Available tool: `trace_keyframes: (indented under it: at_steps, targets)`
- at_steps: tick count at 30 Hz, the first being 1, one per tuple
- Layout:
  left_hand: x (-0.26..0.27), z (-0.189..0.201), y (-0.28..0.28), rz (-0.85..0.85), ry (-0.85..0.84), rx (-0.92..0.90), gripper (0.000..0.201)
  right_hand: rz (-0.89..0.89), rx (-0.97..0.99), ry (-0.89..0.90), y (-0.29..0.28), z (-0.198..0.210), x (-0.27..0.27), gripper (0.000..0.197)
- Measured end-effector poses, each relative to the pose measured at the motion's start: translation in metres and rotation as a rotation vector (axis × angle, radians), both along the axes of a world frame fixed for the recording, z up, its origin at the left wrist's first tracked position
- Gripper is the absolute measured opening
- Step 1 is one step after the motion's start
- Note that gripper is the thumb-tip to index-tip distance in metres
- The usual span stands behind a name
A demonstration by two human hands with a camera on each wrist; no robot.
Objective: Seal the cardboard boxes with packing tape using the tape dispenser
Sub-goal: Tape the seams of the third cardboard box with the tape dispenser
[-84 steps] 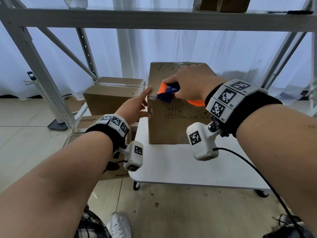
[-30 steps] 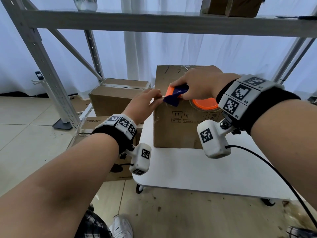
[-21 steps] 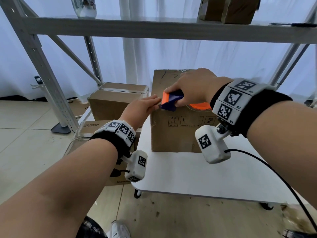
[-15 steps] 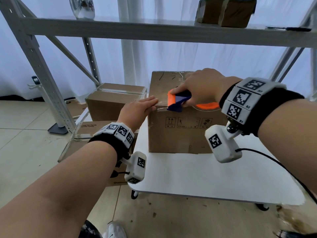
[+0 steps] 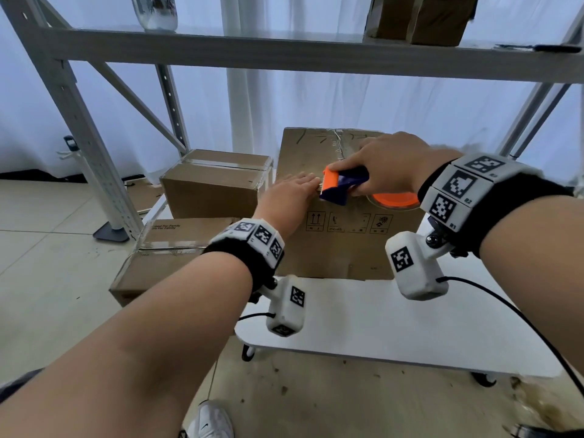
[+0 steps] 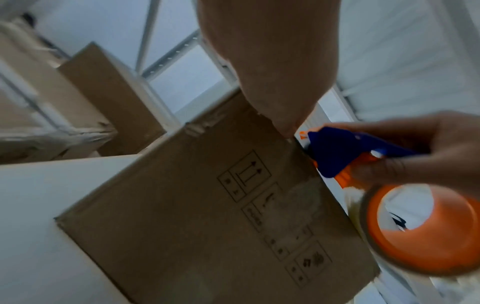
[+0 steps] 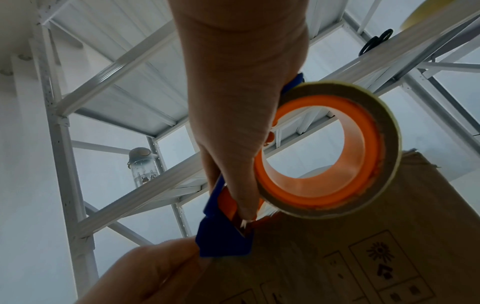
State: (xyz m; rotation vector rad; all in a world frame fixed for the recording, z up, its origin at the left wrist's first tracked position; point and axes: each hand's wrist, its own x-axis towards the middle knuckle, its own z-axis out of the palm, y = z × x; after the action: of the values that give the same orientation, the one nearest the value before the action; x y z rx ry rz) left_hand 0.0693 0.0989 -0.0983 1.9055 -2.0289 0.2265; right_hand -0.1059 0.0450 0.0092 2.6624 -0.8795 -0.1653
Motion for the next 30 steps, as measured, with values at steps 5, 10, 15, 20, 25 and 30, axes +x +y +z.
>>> trace_keyframes:
  at_steps: [5,10,15,20,25,30]
  targets:
    - [0.039,-0.003,0.021,0.069,0.066,-0.005,0.04,-0.011,0.006,-0.006,0.001,0.001,0.0,0.047]
    - [0.036,-0.001,0.019,0.075,0.101,-0.025,0.04,-0.046,0.002,-0.009,0.001,-0.002,0.001,0.05]
    - [0.017,-0.006,0.011,0.052,0.131,-0.037,0.041,-0.043,-0.011,-0.009,0.004,-0.002,0.0,0.051]
    - [0.032,-0.005,0.015,0.052,0.119,-0.044,0.04,0.006,-0.067,0.03,0.011,0.005,0.019,0.048]
    - [0.022,-0.004,0.011,0.102,0.071,-0.045,0.047,-0.007,-0.119,0.135,0.011,0.013,0.045,0.046]
    - [0.024,-0.008,0.012,0.11,0.093,-0.063,0.048,0.037,-0.095,0.134,0.009,0.015,0.042,0.041]
